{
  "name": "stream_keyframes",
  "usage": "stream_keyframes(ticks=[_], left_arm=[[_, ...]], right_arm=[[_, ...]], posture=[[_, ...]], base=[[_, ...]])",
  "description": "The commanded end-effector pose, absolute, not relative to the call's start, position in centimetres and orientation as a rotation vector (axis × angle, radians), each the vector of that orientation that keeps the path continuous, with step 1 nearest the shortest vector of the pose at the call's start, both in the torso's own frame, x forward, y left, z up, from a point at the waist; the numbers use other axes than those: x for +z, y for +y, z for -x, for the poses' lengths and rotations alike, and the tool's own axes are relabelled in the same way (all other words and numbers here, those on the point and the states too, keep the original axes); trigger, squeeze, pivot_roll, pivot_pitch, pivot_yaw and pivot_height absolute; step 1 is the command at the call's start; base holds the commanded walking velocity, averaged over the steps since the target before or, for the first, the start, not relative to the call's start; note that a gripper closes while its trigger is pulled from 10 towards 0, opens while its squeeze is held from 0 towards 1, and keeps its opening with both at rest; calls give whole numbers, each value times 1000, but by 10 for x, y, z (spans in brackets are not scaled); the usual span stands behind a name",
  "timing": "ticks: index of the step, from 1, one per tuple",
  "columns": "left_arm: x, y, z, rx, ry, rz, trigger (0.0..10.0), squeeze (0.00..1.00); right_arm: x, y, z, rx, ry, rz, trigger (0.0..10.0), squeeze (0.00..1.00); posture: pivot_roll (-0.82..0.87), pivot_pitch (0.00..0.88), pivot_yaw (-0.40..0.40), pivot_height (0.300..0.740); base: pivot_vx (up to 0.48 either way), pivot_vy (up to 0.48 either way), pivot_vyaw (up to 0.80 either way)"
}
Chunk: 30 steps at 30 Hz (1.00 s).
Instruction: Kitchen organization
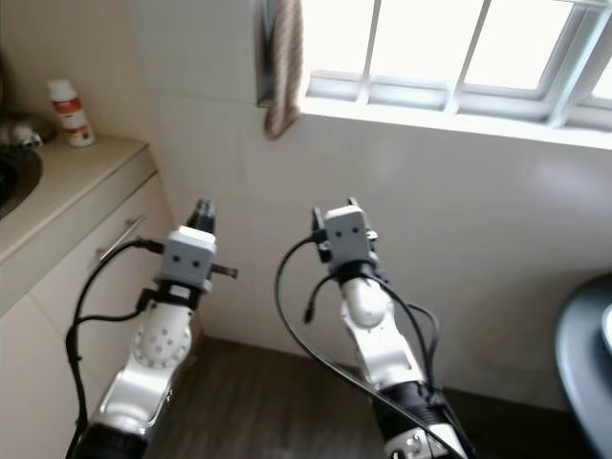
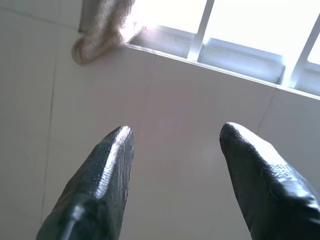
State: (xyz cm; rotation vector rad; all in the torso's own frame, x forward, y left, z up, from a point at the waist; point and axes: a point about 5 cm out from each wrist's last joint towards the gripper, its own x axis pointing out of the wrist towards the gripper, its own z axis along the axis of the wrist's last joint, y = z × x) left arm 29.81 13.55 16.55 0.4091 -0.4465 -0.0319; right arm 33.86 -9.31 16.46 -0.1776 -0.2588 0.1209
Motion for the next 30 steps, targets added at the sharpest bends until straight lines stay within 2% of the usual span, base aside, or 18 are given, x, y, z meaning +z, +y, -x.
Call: stream_keyframes(ticks=[1, 12, 23, 30], left_arm=[[165, 136, -299, -32, -443, -418, 10000, 0], [154, 135, -299, -48, -395, -426, 10000, 0], [119, 136, -295, -103, -248, -441, 10000, 0], [116, 138, -295, -98, -241, -439, 10000, 0]], right_arm=[[167, -89, -340, 135, -265, 187, 10000, 0], [163, -91, -340, 127, -246, 195, 10000, 0], [148, -99, -340, 105, -189, 244, 10000, 0], [146, -102, -340, 92, -181, 247, 10000, 0]], posture=[[-44, 0, -20, 740], [-45, 0, -21, 740], [-45, 0, -17, 740], [-48, 0, -14, 740]], base=[[0, -480, 0], [0, -480, 0], [0, 0, 0], [0, 0, 0]])
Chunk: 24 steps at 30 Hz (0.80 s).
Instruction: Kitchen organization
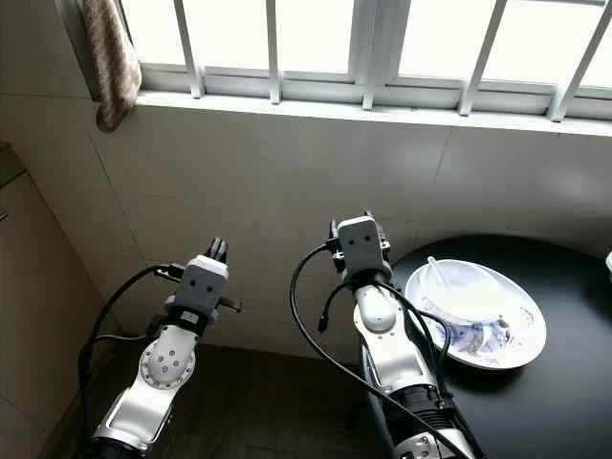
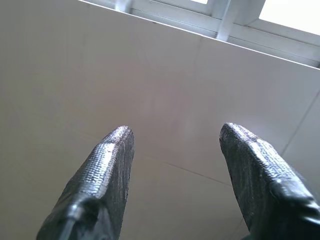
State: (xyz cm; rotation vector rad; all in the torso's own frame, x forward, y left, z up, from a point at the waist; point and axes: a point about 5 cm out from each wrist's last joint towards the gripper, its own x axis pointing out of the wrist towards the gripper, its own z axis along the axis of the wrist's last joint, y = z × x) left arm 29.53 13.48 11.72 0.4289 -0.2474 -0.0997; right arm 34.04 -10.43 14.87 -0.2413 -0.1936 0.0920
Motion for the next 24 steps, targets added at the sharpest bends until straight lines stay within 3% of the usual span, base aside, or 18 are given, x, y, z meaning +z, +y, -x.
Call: stream_keyframes(ticks=[1, 14, 24], left_arm=[[116, 138, -296, -98, -242, -438, 10000, 0], [110, 145, -297, -73, -200, -376, 10000, 0], [109, 147, -300, -64, -185, -373, 10000, 0]], right_arm=[[146, -102, -340, 90, -181, 247, 10000, 0], [144, -108, -344, 55, -141, 210, 10000, 0], [147, -111, -348, 37, -140, 210, 10000, 0]], posture=[[-48, 0, -14, 740], [-46, 0, -13, 740], [-48, 0, -14, 740]], base=[[0, 0, 0], [0, 0, 0], [0, 432, -776]])
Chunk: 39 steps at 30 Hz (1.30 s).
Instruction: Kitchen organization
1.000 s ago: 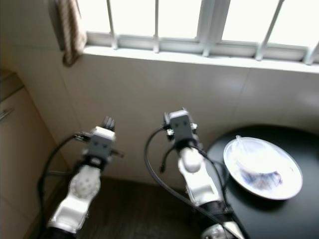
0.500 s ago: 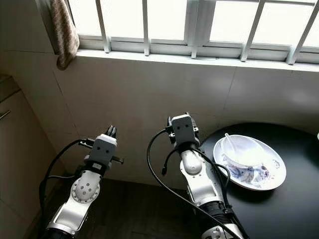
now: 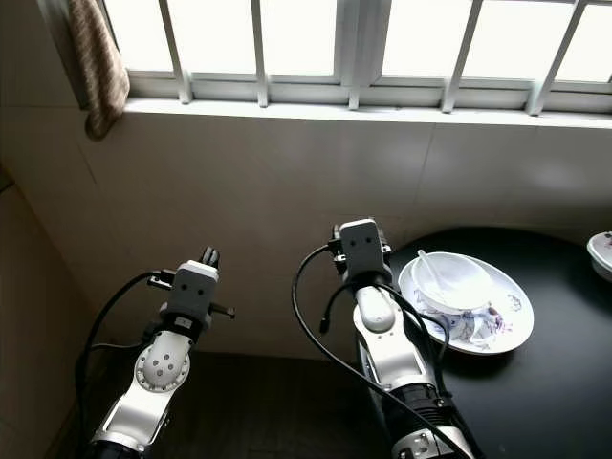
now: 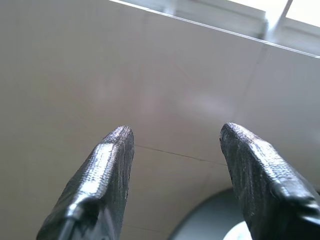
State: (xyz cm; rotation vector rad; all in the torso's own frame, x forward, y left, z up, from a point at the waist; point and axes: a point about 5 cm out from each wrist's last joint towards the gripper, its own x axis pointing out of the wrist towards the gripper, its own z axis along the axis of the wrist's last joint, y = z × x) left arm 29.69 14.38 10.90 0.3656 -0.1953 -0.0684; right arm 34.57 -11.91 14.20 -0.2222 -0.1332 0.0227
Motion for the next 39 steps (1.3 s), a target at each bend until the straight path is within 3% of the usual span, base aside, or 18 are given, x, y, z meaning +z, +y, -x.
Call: stream_keyframes(ticks=[1, 16, 21, 39], left_arm=[[110, 148, -300, -54, -191, -363, 10000, 0], [115, 144, -297, -84, -248, -356, 10000, 0], [116, 145, -297, -82, -252, -351, 10000, 0], [116, 144, -298, -91, -258, -339, 10000, 0]], right_arm=[[147, -112, -348, 31, -144, 212, 10000, 0], [147, -117, -349, -2, -142, 212, 10000, 0], [149, -118, -349, -12, -162, 229, 10000, 0], [148, -118, -350, -22, -165, 232, 10000, 0]], posture=[[-49, 0, -14, 740], [-52, 0, -16, 740], [-51, 0, -16, 740], [-48, 0, -16, 740]], base=[[0, 326, -800], [0, 0, -147], [263, 0, -739], [287, 0, 0]])
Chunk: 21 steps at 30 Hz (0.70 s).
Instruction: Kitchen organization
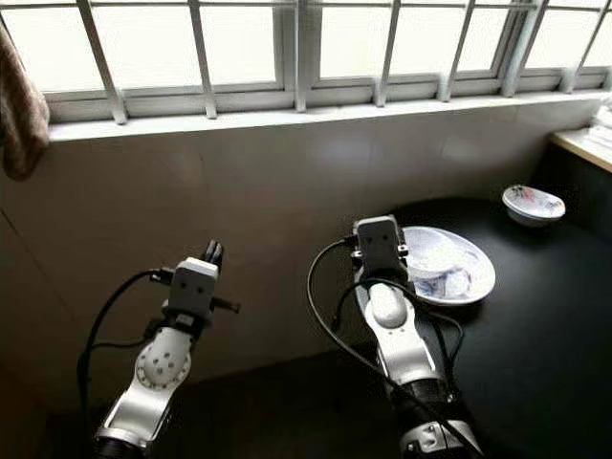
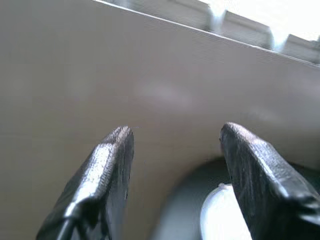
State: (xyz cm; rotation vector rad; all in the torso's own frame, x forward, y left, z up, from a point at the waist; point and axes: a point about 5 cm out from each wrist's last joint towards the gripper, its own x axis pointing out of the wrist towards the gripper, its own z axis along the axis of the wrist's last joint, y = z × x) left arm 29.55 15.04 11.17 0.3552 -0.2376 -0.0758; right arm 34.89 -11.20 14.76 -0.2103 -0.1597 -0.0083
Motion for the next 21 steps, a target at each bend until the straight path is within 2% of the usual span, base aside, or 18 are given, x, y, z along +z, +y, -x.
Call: stream_keyframes(ticks=[1, 21], left_arm=[[116, 144, -298, -91, -257, -339, 10000, 0], [114, 143, -297, -97, -257, -344, 10000, 0]], right_arm=[[148, -117, -350, -22, -165, 233, 10000, 0], [147, -116, -349, -17, -170, 236, 10000, 0]], posture=[[-48, 0, -16, 740], [-46, 0, -16, 740]], base=[[270, 0, 0], [267, 0, 0]])
